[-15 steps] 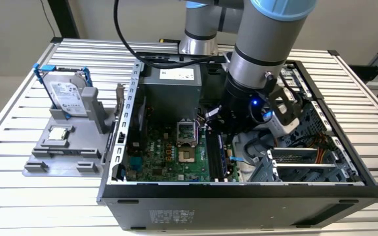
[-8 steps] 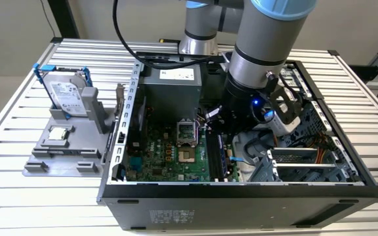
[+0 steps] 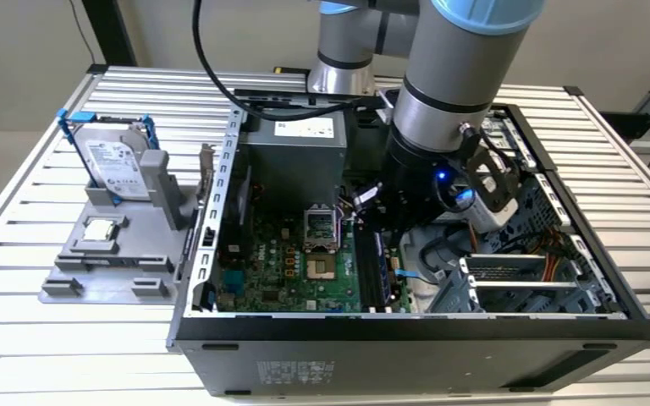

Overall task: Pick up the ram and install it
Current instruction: 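Press down the ram until it locks into place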

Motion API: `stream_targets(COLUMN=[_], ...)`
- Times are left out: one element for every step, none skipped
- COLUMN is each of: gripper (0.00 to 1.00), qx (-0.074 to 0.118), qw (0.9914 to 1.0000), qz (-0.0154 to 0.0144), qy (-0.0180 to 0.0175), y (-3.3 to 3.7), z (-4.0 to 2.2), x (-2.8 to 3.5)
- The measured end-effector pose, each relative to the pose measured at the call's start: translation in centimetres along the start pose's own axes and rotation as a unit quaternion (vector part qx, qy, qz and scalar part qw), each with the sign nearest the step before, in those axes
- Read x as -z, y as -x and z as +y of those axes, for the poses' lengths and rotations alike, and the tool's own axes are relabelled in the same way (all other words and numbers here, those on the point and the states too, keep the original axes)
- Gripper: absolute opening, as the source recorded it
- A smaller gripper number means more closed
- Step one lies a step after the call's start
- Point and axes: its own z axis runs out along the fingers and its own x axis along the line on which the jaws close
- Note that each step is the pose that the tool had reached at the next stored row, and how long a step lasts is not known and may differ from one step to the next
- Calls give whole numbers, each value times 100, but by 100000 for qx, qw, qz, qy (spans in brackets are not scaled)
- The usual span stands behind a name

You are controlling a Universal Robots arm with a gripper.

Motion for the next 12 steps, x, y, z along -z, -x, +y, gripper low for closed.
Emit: stream_targets(gripper=[0, 0, 0, 0, 0, 0, 0, 0, 0, 0, 0, 0], qx=[217, 441, 669, 918, 1154, 1428, 1717, 2030, 2408, 2807, 3191, 3590], qw=[100000, 99999, 99998, 99996, 99993, 99990, 99985, 99979, 99971, 99961, 99949, 99936], qz=[-7, -15, -23, -28, -37, -40, -45, -48, -54, -60, -64, -67], qy=[2, 0, -5, -7, -7, -10, -11, -12, -13, -16, -17, -20], y=[0, 0, 0, 0, 0, 0, 0, 0, 0, 0, 0, 0], z=[0, 0, 0, 0, 0, 0, 0, 0, 0, 0, 0, 0], x=[0, 0, 0, 0, 0, 0, 0, 0, 0, 0, 0, 0])
